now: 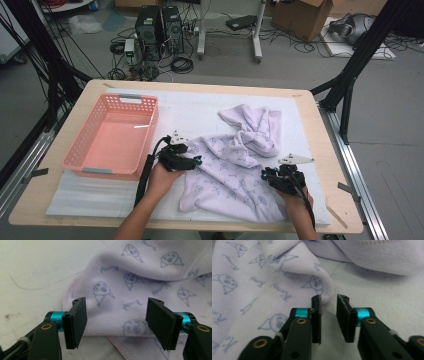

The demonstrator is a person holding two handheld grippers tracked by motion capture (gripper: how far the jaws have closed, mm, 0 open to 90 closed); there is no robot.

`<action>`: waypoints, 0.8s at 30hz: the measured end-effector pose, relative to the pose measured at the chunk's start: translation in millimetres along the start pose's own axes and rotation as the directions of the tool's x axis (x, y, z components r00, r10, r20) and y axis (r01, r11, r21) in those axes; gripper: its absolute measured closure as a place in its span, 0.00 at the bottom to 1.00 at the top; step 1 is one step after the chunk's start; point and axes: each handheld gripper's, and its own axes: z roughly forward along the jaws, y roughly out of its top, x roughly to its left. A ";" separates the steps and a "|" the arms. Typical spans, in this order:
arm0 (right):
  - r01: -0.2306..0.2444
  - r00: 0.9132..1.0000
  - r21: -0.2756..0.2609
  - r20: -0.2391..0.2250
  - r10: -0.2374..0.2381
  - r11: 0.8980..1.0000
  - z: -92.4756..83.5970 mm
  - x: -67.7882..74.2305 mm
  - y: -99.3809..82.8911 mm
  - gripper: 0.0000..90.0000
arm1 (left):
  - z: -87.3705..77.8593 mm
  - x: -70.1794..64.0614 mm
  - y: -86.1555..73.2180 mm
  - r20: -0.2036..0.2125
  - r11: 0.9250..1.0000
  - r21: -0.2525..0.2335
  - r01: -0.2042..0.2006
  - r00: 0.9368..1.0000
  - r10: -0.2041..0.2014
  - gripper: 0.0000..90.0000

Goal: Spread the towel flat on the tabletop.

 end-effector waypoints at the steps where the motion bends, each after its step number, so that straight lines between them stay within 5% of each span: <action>1: 0.001 1.000 0.003 0.002 -0.001 1.000 0.3 1.0 0.5 0.84 | 0.7 -2.7 -1.2 -0.017 0.999 -0.002 -0.034 0.999 0.034 0.37; 4: -0.025 1.000 -0.011 -0.018 0.025 1.000 1.9 1.6 1.4 0.69 | 1.5 -7.8 -2.8 -0.024 0.999 -0.023 -0.049 0.999 0.049 0.46; 9: -0.003 1.000 -0.005 -0.028 0.003 1.000 7.0 9.7 4.3 0.75 | 1.2 -14.5 -2.5 0.039 0.997 -0.028 -0.076 0.996 0.077 0.83; 13: -0.005 0.997 0.000 -0.079 0.005 1.000 8.3 10.8 5.3 0.94 | 0.6 -12.6 -6.0 0.057 0.998 -0.054 -0.040 0.997 0.043 0.86; 17: -0.010 0.996 -0.014 -0.090 0.009 1.000 4.3 7.3 5.0 0.96 | -4.1 -10.3 -7.7 0.062 0.997 -0.079 -0.006 0.998 0.011 0.87; 24: -0.003 0.999 -0.051 0.049 0.005 0.999 -13.4 -0.4 7.6 0.97 | -13.5 -4.7 -7.0 0.036 0.988 -0.152 0.027 0.999 -0.022 0.87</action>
